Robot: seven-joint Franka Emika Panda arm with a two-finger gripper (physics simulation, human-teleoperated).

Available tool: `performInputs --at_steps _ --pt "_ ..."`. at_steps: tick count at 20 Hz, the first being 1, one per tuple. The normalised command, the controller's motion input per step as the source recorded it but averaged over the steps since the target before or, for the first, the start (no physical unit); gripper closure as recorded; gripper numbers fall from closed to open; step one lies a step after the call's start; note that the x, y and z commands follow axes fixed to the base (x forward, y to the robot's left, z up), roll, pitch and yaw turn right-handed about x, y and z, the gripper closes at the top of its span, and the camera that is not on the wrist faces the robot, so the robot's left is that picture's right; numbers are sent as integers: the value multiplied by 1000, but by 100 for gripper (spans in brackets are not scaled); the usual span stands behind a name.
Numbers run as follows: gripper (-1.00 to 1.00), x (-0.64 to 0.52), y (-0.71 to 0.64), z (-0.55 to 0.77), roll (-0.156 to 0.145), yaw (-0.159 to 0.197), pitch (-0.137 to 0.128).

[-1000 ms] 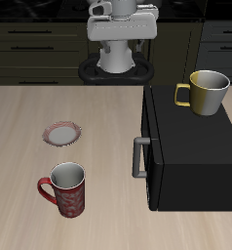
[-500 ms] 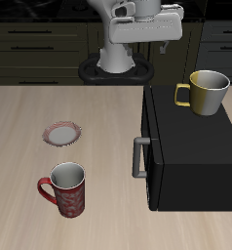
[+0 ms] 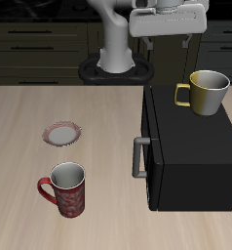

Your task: Place the white and yellow mug on the plate

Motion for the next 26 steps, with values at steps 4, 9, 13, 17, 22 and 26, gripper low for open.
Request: performInputs --at_steps 4,9,13,17,22,26 --pt "-100 115 207 64 6 -15 -3" --pt "-100 187 172 77 -25 -29 -5" --pt "-100 255 188 -33 -58 -34 26" --pt "-100 169 199 24 -32 -14 7" --pt "-100 97 108 33 -19 -37 7" --pt "-100 79 107 43 11 -14 -21"
